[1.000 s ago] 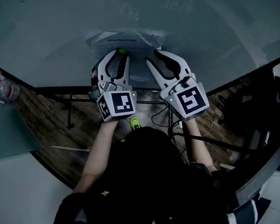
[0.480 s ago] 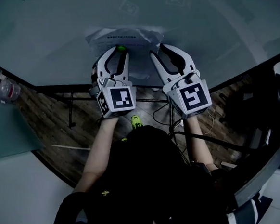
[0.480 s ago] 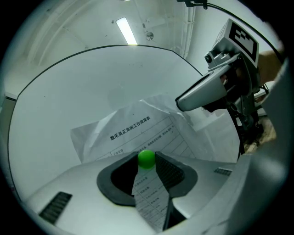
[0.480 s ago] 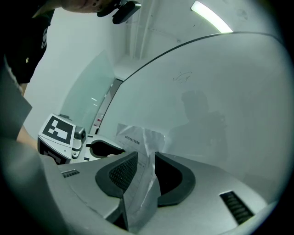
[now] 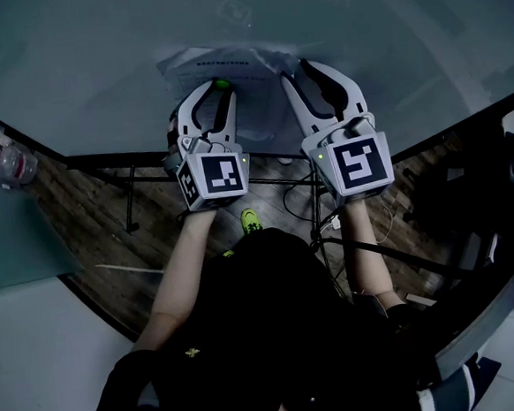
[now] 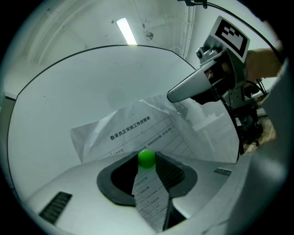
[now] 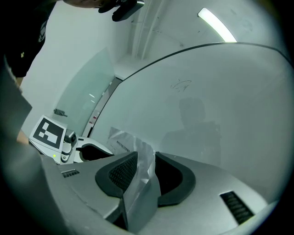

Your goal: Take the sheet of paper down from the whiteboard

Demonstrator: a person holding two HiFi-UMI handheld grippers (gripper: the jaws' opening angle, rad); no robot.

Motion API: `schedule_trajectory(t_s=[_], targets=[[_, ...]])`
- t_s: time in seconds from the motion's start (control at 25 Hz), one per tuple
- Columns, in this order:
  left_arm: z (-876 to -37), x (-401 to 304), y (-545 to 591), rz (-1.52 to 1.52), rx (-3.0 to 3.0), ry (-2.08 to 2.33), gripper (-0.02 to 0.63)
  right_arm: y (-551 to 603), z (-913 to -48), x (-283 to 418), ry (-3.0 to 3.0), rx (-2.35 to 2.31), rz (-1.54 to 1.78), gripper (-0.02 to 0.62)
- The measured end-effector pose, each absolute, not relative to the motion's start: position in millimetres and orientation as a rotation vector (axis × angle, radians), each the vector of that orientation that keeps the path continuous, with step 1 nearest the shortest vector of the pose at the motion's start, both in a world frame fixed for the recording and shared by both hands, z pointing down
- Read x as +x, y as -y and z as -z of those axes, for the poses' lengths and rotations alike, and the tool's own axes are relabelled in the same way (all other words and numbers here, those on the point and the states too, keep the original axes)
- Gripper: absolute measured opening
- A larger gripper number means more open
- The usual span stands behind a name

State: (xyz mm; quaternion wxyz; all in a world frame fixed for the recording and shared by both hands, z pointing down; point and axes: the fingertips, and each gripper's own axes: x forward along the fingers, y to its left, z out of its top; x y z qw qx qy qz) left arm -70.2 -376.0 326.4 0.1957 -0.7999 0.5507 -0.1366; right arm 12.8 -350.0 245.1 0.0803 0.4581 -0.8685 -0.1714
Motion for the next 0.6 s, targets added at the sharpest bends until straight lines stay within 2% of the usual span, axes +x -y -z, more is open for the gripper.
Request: schedule_trajectory(t_s=[0.6], targets=[[-326.3, -71.5, 375.8, 0.376, -2.237, -1.550, 0.126, 357.1, -247.8, 12.6, 2.620, 1.338, 0.504, 0.132]])
